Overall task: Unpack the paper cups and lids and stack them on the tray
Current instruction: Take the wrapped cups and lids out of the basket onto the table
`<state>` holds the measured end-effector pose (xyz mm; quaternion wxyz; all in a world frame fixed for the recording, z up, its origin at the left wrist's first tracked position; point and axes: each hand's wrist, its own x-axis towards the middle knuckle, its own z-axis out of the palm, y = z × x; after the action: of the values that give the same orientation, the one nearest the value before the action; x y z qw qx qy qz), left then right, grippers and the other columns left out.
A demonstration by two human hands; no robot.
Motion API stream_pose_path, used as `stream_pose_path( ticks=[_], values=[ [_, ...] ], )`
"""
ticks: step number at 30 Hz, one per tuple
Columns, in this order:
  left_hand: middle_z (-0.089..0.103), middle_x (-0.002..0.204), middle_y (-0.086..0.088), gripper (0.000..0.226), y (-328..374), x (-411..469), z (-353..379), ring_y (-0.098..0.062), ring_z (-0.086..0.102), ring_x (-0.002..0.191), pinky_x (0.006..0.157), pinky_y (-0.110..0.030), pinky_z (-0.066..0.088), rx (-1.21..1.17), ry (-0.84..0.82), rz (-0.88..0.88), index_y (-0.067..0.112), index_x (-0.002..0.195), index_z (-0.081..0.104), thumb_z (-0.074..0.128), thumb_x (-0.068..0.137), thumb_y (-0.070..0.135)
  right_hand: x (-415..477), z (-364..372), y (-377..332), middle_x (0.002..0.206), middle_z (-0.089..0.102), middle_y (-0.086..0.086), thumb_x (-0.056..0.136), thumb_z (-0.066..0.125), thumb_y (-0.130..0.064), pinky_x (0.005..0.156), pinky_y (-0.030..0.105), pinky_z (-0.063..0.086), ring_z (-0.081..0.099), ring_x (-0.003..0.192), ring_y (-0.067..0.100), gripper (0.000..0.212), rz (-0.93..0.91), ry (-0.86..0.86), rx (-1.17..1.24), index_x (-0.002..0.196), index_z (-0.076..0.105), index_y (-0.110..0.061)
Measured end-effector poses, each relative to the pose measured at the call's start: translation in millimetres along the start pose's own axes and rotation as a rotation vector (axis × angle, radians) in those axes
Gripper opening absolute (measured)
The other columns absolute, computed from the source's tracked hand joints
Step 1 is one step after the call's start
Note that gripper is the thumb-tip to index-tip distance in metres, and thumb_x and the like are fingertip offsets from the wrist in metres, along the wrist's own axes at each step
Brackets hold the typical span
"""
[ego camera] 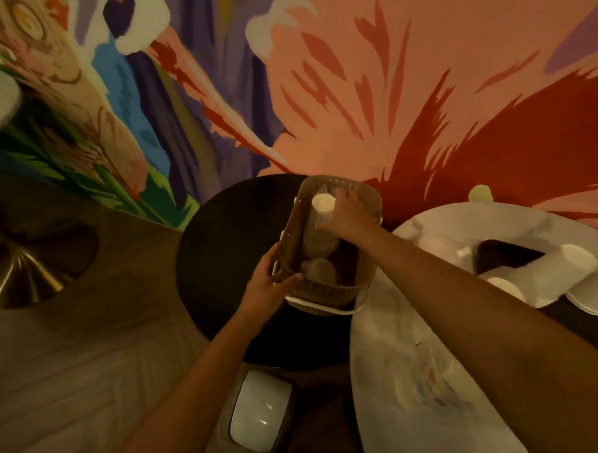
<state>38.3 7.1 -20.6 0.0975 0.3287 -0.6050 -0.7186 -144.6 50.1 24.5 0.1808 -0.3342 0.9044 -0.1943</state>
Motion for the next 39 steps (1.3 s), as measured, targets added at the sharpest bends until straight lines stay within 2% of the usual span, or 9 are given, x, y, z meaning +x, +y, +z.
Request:
stream_pose_path(
  ticks=[3, 7, 12, 17, 20, 24, 28, 35, 39],
  values=[
    [0.033, 0.147, -0.002, 0.072, -4.2, 2.9, -4.4, -0.026, 0.044, 0.128, 0.104, -0.043, 0.041, -0.014, 0.002, -0.003, 0.022, 0.143, 0.024, 0.06, 0.084, 0.006, 29.3, 13.7, 6.9, 0.152, 0.019, 0.013, 0.077, 0.07, -0.033, 0.112, 0.046, 0.024, 0.022, 0.139, 0.033, 0.088, 0.016, -0.005, -0.002, 0.145, 0.018, -0.013],
    [0.034, 0.146, 0.001, 0.073, -8.1, 4.5, -4.7, -0.024, 0.045, 0.127, 0.103, -0.041, 0.042, -0.012, 0.025, 0.017, 0.022, 0.143, 0.026, 0.064, 0.082, 0.009, 54.8, 29.3, 12.2, 0.152, 0.022, 0.011, 0.077, 0.071, -0.026, 0.113, 0.048, 0.025, 0.025, 0.138, 0.034, 0.089, 0.022, -0.065, 0.059, 0.146, 0.015, -0.018],
    [0.034, 0.144, 0.002, 0.07, -6.0, 3.3, -0.5, -0.023, 0.042, 0.129, 0.1, -0.032, 0.041, -0.005, 0.023, 0.024, 0.024, 0.142, 0.027, 0.063, 0.083, 0.009, 46.8, 43.0, 16.1, 0.143, 0.025, 0.014, 0.077, 0.069, -0.013, 0.107, 0.05, 0.034, 0.035, 0.129, 0.038, 0.076, 0.046, -0.109, 0.036, 0.139, 0.027, -0.022],
    [0.036, 0.143, 0.001, 0.071, -0.7, 0.6, 1.8, -0.022, 0.045, 0.127, 0.098, -0.033, 0.042, -0.011, 0.009, -0.005, 0.025, 0.143, 0.024, 0.061, 0.085, 0.007, 27.3, 27.2, 6.7, 0.138, 0.03, 0.017, 0.075, 0.071, -0.011, 0.102, 0.047, 0.04, 0.04, 0.125, 0.038, 0.071, 0.008, -0.081, 0.06, 0.133, 0.031, -0.017],
    [0.037, 0.141, 0.002, 0.073, 0.9, -0.3, 4.2, -0.021, 0.046, 0.126, 0.099, -0.034, 0.041, -0.024, 0.019, -0.027, 0.027, 0.144, 0.022, 0.06, 0.085, 0.006, 10.9, -2.5, -1.6, 0.139, 0.032, 0.016, 0.075, 0.072, -0.012, 0.093, 0.037, 0.04, 0.039, 0.126, 0.035, 0.071, -0.055, -0.004, 0.042, 0.133, 0.031, -0.014],
    [0.029, 0.15, -0.002, 0.076, 4.0, -2.6, 5.8, -0.025, 0.04, 0.131, 0.108, -0.042, 0.037, 0.05, 0.044, -0.036, 0.028, 0.146, 0.017, 0.061, 0.086, 0.011, -27.8, -45.9, -13.1, 0.131, 0.039, 0.015, 0.073, 0.075, -0.02, 0.083, 0.035, 0.042, 0.046, 0.116, 0.035, 0.073, -0.134, 0.085, 0.021, 0.131, 0.031, -0.016],
    [0.027, 0.15, -0.003, 0.074, 11.7, -8.8, 10.0, -0.027, 0.037, 0.132, 0.106, -0.038, 0.035, 0.059, 0.04, -0.03, 0.024, 0.147, 0.015, 0.058, 0.088, 0.011, -81.3, -83.7, -15.6, 0.13, 0.039, 0.012, 0.072, 0.076, -0.022, 0.074, 0.03, 0.036, 0.045, 0.109, 0.028, 0.073, -0.203, 0.14, 0.105, 0.131, 0.032, -0.019],
    [0.017, 0.154, -0.007, 0.076, 15.1, -11.1, 12.2, -0.031, 0.028, 0.137, 0.111, -0.047, 0.03, 0.115, 0.048, -0.081, 0.026, 0.147, 0.012, 0.058, 0.088, 0.013, -194.0, -137.6, -8.8, 0.117, 0.041, -0.004, 0.072, 0.076, -0.028, 0.064, 0.022, 0.038, 0.04, 0.1, 0.014, 0.074, -0.247, 0.234, 0.148, 0.132, 0.034, -0.028],
    [0.02, 0.154, -0.009, 0.074, 15.5, -7.4, 15.0, -0.031, 0.029, 0.137, 0.109, -0.049, 0.032, 0.154, 0.05, -0.093, 0.026, 0.147, 0.011, 0.055, 0.09, 0.01, -253.0, -153.0, 4.5, 0.113, 0.045, -0.016, 0.066, 0.076, -0.035, 0.067, 0.018, 0.039, 0.047, 0.095, 0.006, 0.07, -0.249, 0.198, 0.166, 0.123, 0.036, -0.038]
  ],
)
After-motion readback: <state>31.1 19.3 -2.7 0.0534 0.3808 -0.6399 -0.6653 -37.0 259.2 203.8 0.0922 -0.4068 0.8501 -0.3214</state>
